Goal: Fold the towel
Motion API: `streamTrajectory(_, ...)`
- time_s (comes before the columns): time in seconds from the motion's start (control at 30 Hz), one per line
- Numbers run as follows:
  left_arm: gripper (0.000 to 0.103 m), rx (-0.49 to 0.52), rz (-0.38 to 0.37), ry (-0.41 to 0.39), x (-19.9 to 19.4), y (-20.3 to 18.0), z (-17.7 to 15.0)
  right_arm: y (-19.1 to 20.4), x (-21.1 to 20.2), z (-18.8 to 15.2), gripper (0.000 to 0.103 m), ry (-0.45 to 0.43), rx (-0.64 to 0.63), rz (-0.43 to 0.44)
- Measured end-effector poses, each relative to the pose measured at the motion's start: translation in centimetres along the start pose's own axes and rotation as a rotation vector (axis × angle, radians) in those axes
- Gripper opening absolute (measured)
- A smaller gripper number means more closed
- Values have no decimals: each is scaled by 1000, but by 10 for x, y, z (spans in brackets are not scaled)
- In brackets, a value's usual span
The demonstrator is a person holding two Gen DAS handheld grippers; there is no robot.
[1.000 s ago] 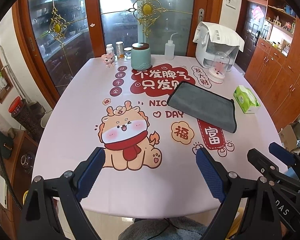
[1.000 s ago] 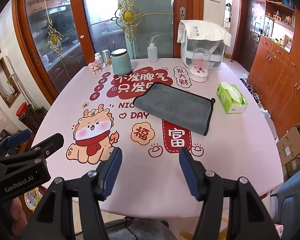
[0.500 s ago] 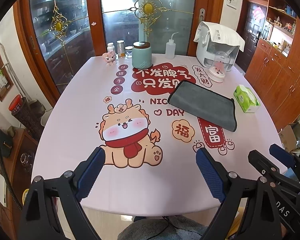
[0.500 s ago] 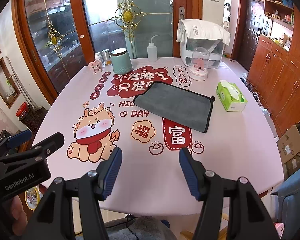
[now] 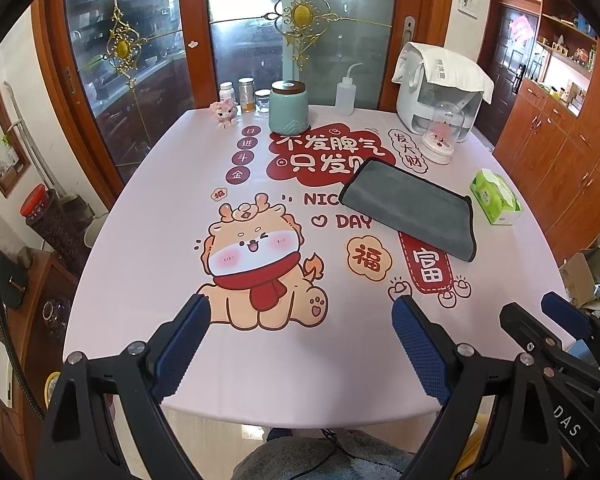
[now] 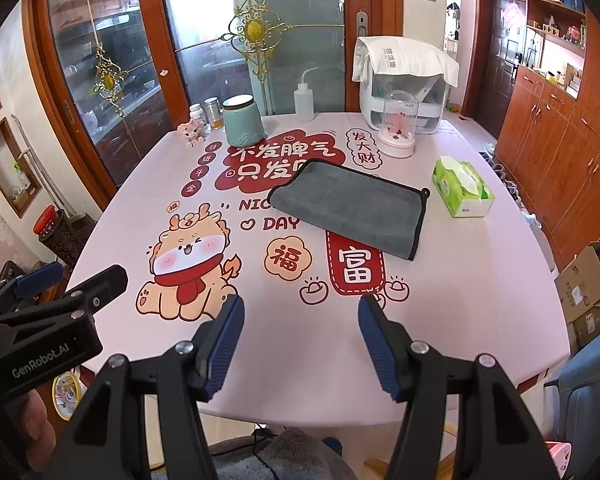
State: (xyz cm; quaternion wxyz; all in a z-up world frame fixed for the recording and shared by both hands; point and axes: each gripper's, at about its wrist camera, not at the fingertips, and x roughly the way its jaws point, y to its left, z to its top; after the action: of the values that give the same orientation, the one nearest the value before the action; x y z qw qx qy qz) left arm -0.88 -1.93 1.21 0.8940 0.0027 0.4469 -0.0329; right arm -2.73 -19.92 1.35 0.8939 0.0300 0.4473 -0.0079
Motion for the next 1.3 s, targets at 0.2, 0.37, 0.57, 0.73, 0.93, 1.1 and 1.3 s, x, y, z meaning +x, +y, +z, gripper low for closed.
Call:
streamTrajectory(0.2,91,0,3,-1,-1,-1,-1,0,-1,-4,60,0,3,0)
streamTrajectory(0.37,91,1,3,-1,0,-2,0,0,-2,-9,60,2,3,0)
streamTrajectory(0.57,91,1,3,-1,0,-3,0,1,-3,-11,60,-1,2,1)
streamTrajectory(0.73,91,1,3,0,0,-3,-1,2,-1,-6,60,3,-2,4)
streamTrajectory(0.93,91,4,1,1,0,-3,-2,3,4,-1,60,12,-3,7)
streamTrajectory(1.1,91,5,-1,7,2,-2,4,4,8,3,60,17,-2,6)
streamTrajectory(1.3,91,10,-4,13,6,0,10,4,10,5,60,20,1,3)
